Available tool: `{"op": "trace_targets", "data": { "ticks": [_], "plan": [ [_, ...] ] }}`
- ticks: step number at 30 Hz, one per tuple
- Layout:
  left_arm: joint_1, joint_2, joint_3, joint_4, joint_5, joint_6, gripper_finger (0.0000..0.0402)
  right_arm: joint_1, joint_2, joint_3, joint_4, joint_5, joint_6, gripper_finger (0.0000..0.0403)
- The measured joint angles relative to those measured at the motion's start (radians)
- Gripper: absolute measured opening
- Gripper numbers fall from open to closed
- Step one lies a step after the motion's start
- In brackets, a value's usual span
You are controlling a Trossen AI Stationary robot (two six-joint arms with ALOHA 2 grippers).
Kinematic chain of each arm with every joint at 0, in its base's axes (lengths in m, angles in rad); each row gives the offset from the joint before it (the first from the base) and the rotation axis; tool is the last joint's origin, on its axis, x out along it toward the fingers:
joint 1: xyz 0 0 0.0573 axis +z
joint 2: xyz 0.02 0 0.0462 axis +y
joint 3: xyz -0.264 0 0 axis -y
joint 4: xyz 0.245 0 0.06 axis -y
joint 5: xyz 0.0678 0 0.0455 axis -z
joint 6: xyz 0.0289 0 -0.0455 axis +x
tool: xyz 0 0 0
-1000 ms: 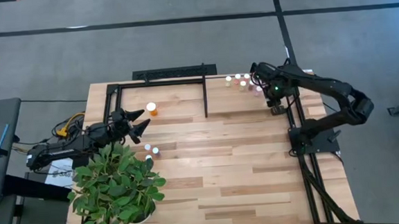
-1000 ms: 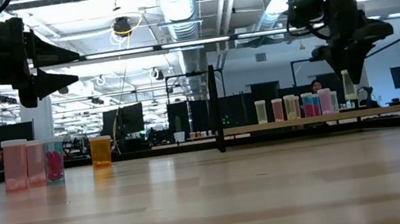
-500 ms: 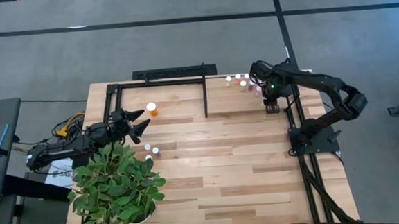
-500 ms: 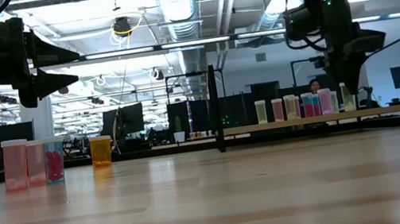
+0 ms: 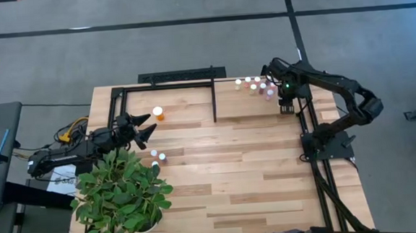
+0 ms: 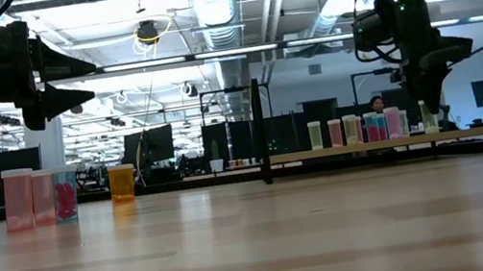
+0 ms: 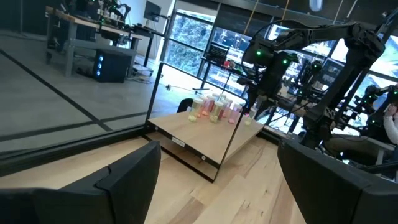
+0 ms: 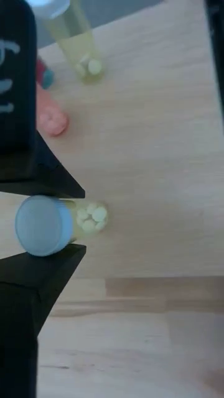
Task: Pick and place medicine bottles onto shelf by color
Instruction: Put the yellow pill bottle on the shelf
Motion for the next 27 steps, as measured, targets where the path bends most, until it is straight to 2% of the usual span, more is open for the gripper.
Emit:
{"op": "trace_targets", "data": {
  "ticks": [6, 16, 27],
  "plan": [
    [0.0, 0.0, 0.0, 0.0, 0.0, 0.0, 0.0312, -0.017, 0.003, 0.0, 0.016, 0.02, 0.001, 0.014],
    [0.0, 0.0, 0.0, 0.0, 0.0, 0.0, 0.0312, -0.02, 0.081, 0.02, 0.068, 0.008, -0.031, 0.014],
    [0.0, 0.0, 0.0, 0.0, 0.0, 0.0, 0.0312, -0.049, 0.08, 0.039, 0.082, 0.018, -0.075, 0.0138]
  ]
}}
